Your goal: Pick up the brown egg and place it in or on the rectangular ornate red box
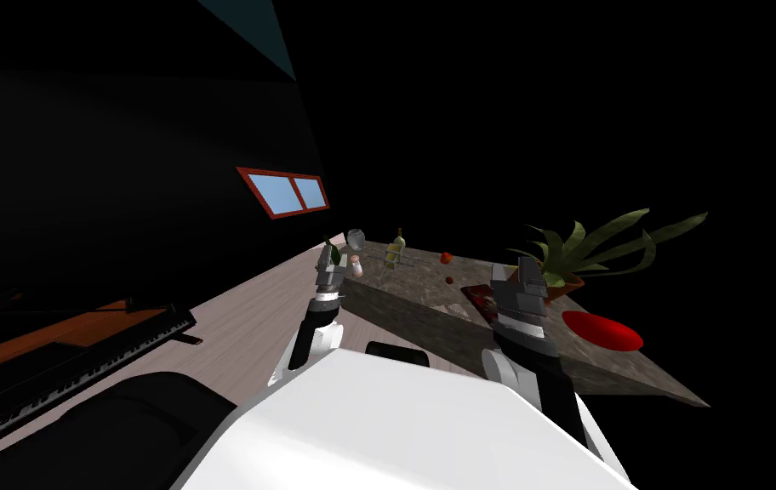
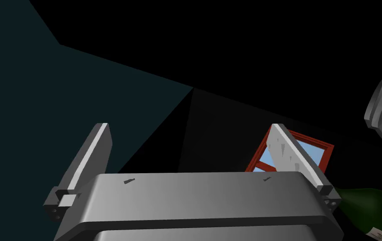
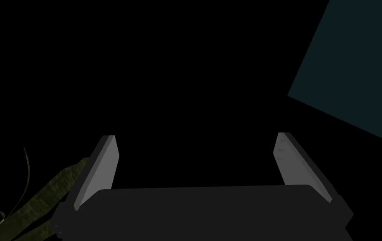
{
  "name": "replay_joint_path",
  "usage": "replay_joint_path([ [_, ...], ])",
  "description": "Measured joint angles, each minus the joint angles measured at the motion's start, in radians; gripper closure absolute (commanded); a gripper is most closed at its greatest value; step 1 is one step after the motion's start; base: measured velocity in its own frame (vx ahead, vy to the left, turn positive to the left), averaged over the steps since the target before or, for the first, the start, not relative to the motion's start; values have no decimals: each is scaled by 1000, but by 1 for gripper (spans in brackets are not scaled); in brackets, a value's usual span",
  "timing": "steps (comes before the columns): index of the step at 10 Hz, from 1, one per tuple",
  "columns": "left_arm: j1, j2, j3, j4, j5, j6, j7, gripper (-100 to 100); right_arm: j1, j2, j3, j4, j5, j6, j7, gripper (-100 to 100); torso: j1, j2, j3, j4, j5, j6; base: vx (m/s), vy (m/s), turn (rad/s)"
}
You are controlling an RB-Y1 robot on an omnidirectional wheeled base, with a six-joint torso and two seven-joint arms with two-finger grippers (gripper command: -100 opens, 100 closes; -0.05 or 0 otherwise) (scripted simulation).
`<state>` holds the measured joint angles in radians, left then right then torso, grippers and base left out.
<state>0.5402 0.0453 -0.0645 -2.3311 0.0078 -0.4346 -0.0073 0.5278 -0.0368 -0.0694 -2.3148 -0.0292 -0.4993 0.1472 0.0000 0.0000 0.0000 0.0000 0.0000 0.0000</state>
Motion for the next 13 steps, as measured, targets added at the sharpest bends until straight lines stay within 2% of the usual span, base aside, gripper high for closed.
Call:
replay_joint_path([
  [4,0,0,0,0,0,0,0,0,6,-82,-29,42,33,39,25,-100,1,2,1,0,0,0,-26,19,128],
  [9,0,0,0,0,0,0,0,0,24,-192,-89,102,104,147,83,-100,1,2,1,1,0,0,-39,33,194],
  [11,0,0,0,0,0,0,0,0,14,-246,-113,149,141,204,112,-100,2,2,1,1,1,0,-26,47,236],
  [13,0,0,0,0,0,0,0,0,47,-301,-144,200,173,233,139,-100,2,2,1,0,1,0,-19,43,130],
])
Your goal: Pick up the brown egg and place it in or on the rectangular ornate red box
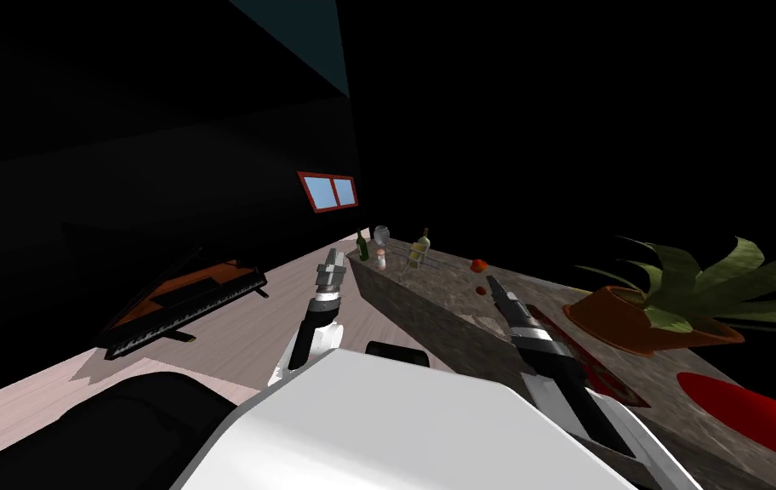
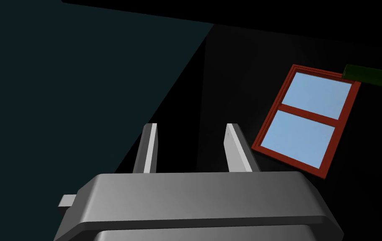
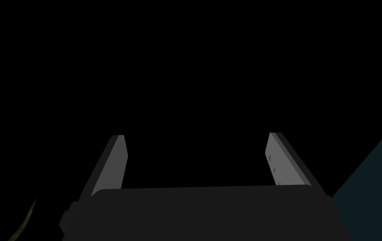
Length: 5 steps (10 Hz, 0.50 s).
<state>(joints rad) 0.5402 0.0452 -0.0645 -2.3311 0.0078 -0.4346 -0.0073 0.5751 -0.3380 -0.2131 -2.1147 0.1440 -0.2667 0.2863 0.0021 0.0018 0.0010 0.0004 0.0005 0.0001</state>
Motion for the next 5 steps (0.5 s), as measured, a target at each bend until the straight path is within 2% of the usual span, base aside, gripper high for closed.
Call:
replay_joint_path([
  [2,0,0,0,0,0,0,0,0,10,-38,-14,11,20,41,14,-100,0,-1,0,0,0,0,-8,49,198],
  [3,0,0,0,0,0,0,0,0,25,-72,-31,34,31,59,22,-100,0,-1,-1,0,0,0,-6,51,221],
  [4,0,0,0,0,0,0,0,0,19,-103,-39,76,51,79,36,-100,0,-1,-1,0,0,0,-2,36,64],
  [5,0,0,0,0,0,0,0,0,26,-116,-42,81,59,97,45,-100,0,-1,-1,0,0,1,3,40,131],
])
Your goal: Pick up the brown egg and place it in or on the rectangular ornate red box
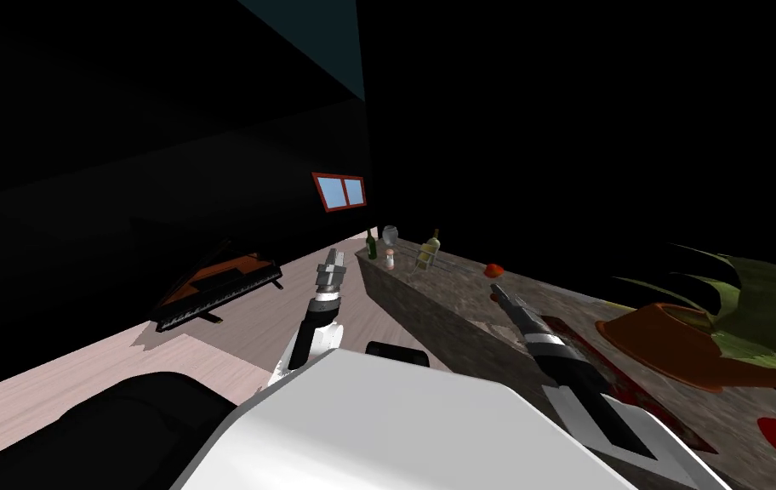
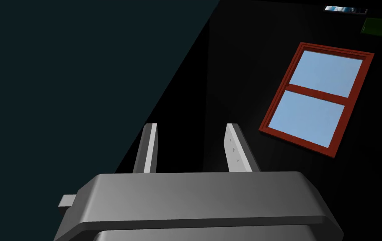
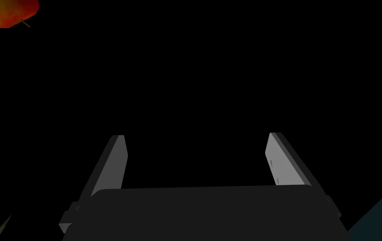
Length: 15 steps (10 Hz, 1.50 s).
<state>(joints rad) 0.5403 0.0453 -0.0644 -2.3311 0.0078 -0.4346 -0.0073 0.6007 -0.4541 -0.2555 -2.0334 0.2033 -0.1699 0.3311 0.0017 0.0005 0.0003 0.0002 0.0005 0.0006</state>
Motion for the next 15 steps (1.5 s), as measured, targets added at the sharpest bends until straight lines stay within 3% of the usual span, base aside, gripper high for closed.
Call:
replay_joint_path([
  [4,0,0,0,0,0,0,0,0,28,-84,-21,77,46,62,35,-100,0,-1,0,0,0,0,13,46,161],
  [7,0,0,0,0,0,0,0,0,76,-195,-48,162,79,117,54,-100,1,-3,-2,-1,0,0,42,58,204],
  [8,0,0,0,0,0,0,0,0,69,-221,-39,206,100,135,71,-100,1,-4,-2,-1,0,-1,56,53,144],
  [10,0,0,0,0,0,0,0,0,128,-284,-48,234,122,174,86,-100,1,-3,-2,-1,0,0,49,44,107],
  [14,0,0,0,0,0,0,0,0,146,-356,-39,323,146,192,102,-100,-1,-2,-1,0,0,0,38,24,87],
  [15,0,0,0,0,0,0,0,0,168,-392,-38,341,149,203,104,-100,0,-3,-2,-1,0,0,45,18,48],
])
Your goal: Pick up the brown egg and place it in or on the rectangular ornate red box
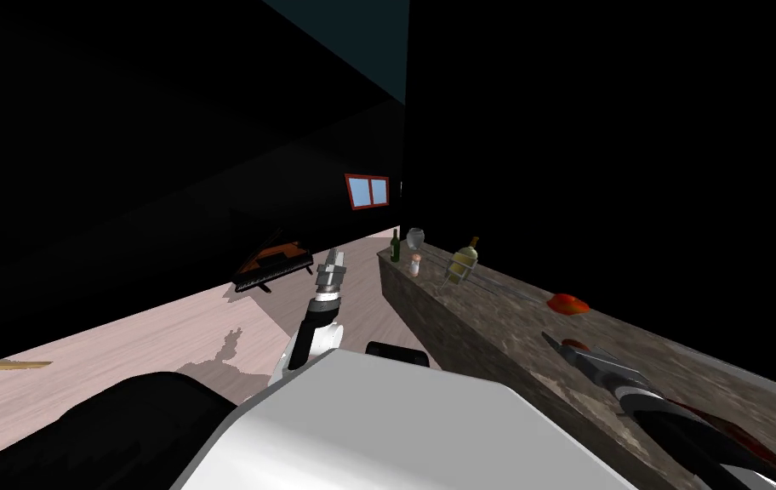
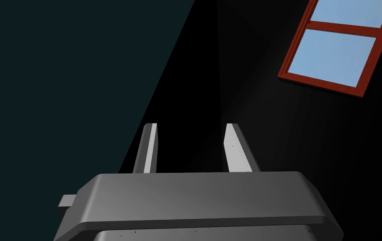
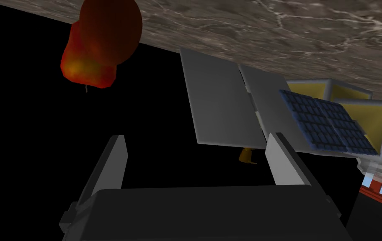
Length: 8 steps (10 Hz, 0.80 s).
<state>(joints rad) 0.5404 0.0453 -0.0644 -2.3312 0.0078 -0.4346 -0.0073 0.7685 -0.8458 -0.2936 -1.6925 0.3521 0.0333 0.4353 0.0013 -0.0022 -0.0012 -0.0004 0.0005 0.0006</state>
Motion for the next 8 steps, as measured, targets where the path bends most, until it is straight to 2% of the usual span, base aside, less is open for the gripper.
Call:
replay_joint_path([
  [2,0,0,0,0,0,0,0,0,12,-29,3,46,12,2,6,-100,-1,0,0,0,0,0,58,20,91],
  [3,0,0,0,0,0,0,0,0,18,-68,10,85,13,3,7,-100,-1,-1,-1,0,0,0,80,25,112],
  [5,0,0,0,0,0,0,0,0,68,-121,10,121,21,14,8,-100,0,-2,-1,0,0,0,81,23,76],
  [6,0,0,0,0,0,0,0,0,80,-142,21,139,28,24,13,-100,0,-2,-1,-1,0,0,51,14,17],
  [8,0,0,0,0,0,0,0,0,82,-173,38,178,31,29,14,-100,-1,0,0,0,0,0,45,15,48],
])
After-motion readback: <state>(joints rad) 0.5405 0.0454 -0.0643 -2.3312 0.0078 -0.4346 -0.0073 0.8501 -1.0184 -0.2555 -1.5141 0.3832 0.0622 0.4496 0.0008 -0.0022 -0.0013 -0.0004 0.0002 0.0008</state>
